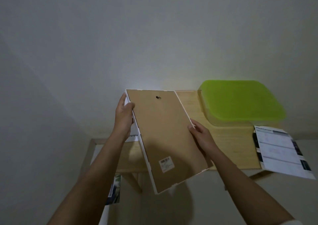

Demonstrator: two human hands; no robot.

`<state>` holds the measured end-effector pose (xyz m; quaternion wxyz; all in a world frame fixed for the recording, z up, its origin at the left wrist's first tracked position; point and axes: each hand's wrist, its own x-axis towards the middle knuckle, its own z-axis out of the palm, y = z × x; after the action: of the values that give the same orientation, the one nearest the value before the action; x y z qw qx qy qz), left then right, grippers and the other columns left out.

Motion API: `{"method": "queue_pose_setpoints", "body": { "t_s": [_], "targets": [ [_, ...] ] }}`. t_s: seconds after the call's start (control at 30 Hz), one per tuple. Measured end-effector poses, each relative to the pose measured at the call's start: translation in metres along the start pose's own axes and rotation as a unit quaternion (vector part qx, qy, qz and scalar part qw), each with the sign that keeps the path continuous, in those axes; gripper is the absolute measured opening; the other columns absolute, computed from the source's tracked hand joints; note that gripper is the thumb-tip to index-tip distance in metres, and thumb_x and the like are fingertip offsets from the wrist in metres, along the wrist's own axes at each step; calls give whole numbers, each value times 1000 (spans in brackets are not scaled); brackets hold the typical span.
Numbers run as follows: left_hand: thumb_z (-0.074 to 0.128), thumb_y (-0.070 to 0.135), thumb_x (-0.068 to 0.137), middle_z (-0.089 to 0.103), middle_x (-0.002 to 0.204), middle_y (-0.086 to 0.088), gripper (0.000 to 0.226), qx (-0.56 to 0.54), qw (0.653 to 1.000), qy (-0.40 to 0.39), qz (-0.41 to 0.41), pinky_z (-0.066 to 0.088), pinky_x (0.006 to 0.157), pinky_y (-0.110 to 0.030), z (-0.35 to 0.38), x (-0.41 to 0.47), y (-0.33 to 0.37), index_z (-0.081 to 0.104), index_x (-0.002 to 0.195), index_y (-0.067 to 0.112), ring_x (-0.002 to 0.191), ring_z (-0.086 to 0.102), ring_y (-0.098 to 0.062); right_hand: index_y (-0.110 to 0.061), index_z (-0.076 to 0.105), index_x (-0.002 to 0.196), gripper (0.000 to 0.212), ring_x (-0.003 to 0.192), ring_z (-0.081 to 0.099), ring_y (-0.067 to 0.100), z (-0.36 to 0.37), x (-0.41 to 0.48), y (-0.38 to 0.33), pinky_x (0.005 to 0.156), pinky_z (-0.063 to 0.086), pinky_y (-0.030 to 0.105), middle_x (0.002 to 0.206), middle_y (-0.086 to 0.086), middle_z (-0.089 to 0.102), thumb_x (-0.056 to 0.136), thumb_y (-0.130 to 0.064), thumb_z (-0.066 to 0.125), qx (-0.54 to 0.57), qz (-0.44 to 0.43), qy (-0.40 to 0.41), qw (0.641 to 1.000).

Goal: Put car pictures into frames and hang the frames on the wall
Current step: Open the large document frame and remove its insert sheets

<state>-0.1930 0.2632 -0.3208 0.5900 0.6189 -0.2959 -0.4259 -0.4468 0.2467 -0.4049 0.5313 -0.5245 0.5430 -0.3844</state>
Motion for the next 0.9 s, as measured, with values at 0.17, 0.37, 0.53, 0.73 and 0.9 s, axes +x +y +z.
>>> {"method": "queue_pose_setpoints", "body": {
  "t_s": [0.17,0.37,0.53,0.73,0.9],
  "targets": [
    [38,7,96,53,125,-14,54,100,994,-27,-18,53,74,-23,4,6,-64,22,146,19,93,63,-7,-12,56,127,35,111,57,11,4,-10,35,91,42,21,125,0,60,92,-12,55,-12,-6,93,996],
    [56,23,78,35,147,-12,78,187,976,-87,-72,35,107,-50,14,1,-124,18,147,16,132,37,-29,-5,53,128,36,109,54,9,2,-13,63,79,40,-2,122,-5,54,92,-6,53,-33,15,147,988],
    [59,15,84,27,146,-13,73,261,960,-82,-59,27,112,-44,28,9,-142,20,146,13,134,27,-29,-8,52,129,37,105,53,12,2,6,75,77,40,5,115,-2,57,92,-10,52,-95,26,161,982],
    [55,7,88,21,146,-15,69,290,952,-77,-60,26,108,-37,38,23,-151,17,146,10,136,24,-27,-11,55,128,38,91,56,23,-8,20,89,79,38,26,100,14,62,90,-14,55,-196,40,132,971],
    [56,5,87,23,145,-15,69,298,951,-73,-48,26,109,-36,46,32,-157,19,145,6,135,26,-27,-7,58,122,36,92,57,20,-13,26,91,80,38,23,100,10,64,87,-13,60,-230,34,125,965]
  ]
}}
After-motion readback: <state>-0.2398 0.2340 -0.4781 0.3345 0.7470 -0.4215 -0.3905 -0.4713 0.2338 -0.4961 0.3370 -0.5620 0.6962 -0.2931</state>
